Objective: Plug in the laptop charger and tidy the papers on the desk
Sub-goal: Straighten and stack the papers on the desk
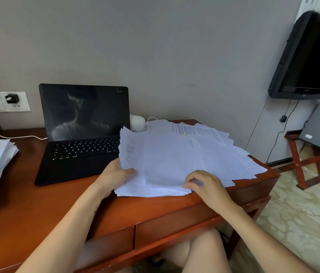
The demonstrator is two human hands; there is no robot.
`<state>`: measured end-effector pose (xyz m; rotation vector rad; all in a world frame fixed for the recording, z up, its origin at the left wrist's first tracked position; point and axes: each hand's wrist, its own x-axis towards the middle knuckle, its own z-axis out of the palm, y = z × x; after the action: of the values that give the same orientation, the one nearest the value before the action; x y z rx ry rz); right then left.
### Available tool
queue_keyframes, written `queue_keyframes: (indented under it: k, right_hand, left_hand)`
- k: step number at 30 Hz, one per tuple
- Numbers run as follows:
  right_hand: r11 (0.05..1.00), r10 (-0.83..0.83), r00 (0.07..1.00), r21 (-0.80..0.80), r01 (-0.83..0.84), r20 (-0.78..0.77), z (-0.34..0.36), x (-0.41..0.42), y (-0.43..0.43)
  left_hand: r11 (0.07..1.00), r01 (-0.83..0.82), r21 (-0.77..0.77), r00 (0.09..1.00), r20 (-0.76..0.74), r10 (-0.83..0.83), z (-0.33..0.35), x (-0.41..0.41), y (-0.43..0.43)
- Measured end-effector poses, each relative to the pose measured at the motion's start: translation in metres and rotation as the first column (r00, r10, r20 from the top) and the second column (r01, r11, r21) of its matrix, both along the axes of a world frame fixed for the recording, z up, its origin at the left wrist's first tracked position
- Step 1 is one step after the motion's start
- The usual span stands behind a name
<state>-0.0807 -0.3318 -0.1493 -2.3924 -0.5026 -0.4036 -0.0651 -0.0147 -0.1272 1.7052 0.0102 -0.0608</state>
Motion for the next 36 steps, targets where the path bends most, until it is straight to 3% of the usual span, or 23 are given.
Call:
queue_keyframes:
  k: [3, 6, 9, 11, 13, 19, 23, 27, 31, 34, 36]
  right_hand:
    - [0.983, 0.064, 0.985, 0.178, -0.035, -0.16, 0.008, -0.007, 0.0]
    - [0.967, -0.142, 0.986, 0.201, 0.158, -0.091, 0.01, 0.003, -0.003]
    - [0.918, -0.395, 0.903, -0.044, 0.393, -0.167, 0.012, 0.022, -0.005]
    - [0.874, -0.467, 0.864, -0.249, 0.418, -0.189, 0.012, 0.029, 0.002]
    - [0.869, -0.452, 0.873, -0.311, 0.385, -0.182, 0.011, 0.034, 0.012]
    - [0.946, -0.315, 0.923, -0.152, 0.286, -0.222, 0.006, 0.036, 0.026]
    - [0.986, -0.138, 0.955, 0.057, 0.158, -0.261, 0.002, 0.034, 0.035]
    - [0.98, -0.167, 0.967, 0.076, 0.184, -0.191, -0.009, 0.033, 0.043]
    - [0.969, -0.175, 0.971, 0.148, 0.2, -0.165, -0.01, 0.029, 0.043]
    - [0.937, -0.171, 0.959, 0.265, 0.229, -0.226, -0.004, 0.03, 0.043]
    - [0.88, -0.081, 0.97, 0.441, 0.177, -0.229, 0.006, 0.031, 0.045]
  left_hand:
    - [0.998, 0.051, 0.03, 0.999, 0.016, -0.052, 0.002, -0.003, 0.0]
    - [0.998, 0.057, -0.001, 0.998, 0.031, -0.057, 0.002, -0.004, 0.0]
    - [0.999, 0.024, -0.021, 0.999, 0.039, -0.023, 0.0, -0.004, -0.001]
    - [0.999, 0.045, -0.008, 0.998, 0.032, -0.045, 0.0, -0.004, 0.001]
    - [0.995, 0.094, 0.03, 0.994, 0.046, -0.096, 0.0, -0.007, 0.002]
    - [0.989, 0.146, 0.037, 0.986, 0.074, -0.149, 0.002, -0.01, 0.003]
    - [0.99, 0.14, 0.031, 0.984, 0.103, -0.142, 0.002, -0.012, 0.002]
    - [0.984, 0.167, 0.065, 0.981, 0.093, -0.172, 0.002, -0.013, 0.004]
    - [0.996, 0.082, 0.046, 0.99, 0.115, -0.086, 0.001, -0.013, 0.004]
    - [0.998, 0.038, -0.055, 0.989, 0.147, -0.03, 0.001, -0.016, 0.0]
    - [0.993, 0.018, -0.115, 0.984, 0.176, 0.002, 0.005, -0.02, -0.003]
